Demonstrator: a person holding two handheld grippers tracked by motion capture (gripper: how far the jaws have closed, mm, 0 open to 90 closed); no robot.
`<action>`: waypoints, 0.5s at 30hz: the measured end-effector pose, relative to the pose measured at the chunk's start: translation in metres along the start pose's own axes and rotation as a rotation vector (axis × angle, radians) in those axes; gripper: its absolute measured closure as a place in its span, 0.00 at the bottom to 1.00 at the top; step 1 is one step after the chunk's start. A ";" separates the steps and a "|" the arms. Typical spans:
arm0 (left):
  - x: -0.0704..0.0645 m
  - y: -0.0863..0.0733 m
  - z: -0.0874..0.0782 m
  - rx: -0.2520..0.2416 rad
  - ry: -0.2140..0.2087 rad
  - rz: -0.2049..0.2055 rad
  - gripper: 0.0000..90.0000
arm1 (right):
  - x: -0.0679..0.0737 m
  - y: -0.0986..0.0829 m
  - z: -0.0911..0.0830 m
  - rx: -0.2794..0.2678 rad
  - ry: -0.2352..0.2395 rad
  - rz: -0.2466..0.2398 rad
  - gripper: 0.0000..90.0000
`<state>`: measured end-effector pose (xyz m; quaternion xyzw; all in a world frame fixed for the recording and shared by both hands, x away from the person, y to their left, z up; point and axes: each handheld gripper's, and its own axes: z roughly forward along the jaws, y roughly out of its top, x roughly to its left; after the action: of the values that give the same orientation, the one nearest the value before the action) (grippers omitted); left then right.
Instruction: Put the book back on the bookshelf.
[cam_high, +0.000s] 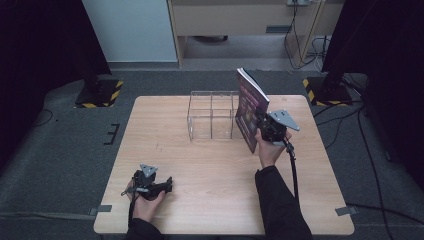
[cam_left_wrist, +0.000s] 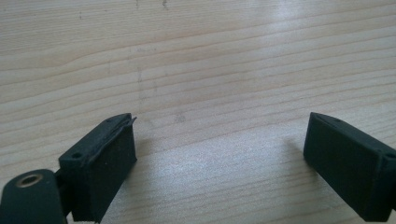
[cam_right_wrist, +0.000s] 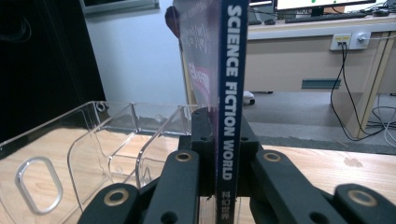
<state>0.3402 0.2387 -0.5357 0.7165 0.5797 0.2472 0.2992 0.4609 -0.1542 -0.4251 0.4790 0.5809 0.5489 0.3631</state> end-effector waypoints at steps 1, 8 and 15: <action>0.000 0.000 0.000 0.000 0.000 0.000 0.09 | 0.000 0.000 0.000 0.004 0.000 -0.006 0.93; 0.000 0.000 0.000 0.000 0.000 0.000 0.09 | 0.000 0.001 -0.001 0.055 0.013 -0.005 0.88; 0.000 0.000 0.000 0.000 0.000 0.000 0.09 | 0.000 -0.001 0.001 0.097 0.019 -0.007 0.83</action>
<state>0.3402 0.2388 -0.5357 0.7166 0.5797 0.2471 0.2990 0.4620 -0.1536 -0.4263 0.4887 0.6121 0.5233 0.3358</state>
